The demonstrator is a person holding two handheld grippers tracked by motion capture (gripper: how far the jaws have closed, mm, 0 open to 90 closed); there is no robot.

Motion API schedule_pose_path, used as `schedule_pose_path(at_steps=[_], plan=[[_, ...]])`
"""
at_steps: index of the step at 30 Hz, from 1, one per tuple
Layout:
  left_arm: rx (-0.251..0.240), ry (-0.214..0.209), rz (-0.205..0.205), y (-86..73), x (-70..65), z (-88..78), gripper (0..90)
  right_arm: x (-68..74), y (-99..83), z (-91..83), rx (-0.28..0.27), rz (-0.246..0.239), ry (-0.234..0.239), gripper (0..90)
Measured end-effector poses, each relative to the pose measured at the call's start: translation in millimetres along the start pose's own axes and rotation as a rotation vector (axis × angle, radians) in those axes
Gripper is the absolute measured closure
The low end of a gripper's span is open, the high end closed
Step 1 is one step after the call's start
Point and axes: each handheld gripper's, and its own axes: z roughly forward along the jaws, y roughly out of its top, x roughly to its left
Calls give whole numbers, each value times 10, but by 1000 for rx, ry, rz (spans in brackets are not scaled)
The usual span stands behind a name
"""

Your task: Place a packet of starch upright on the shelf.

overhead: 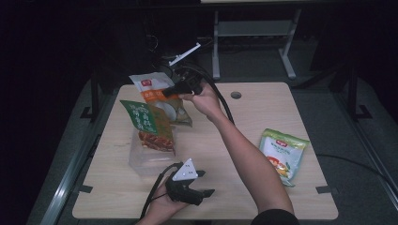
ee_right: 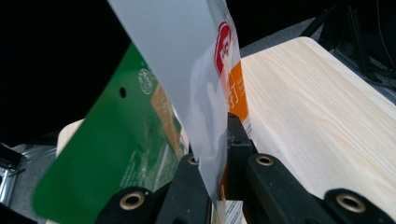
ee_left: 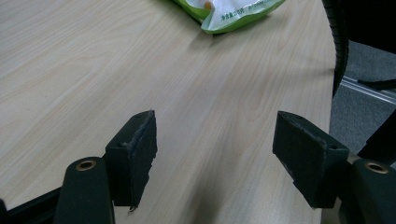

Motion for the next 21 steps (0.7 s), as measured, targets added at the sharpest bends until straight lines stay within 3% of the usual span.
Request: schedule_pose_path(at_steps=[8,21], plan=[[-2,-5,3,7,-21,12,301,-35,11,244,-1,15,-27,900],[-7,3,13,7,-29,-30,301,-35,-91,679,-59,55,-8,900]])
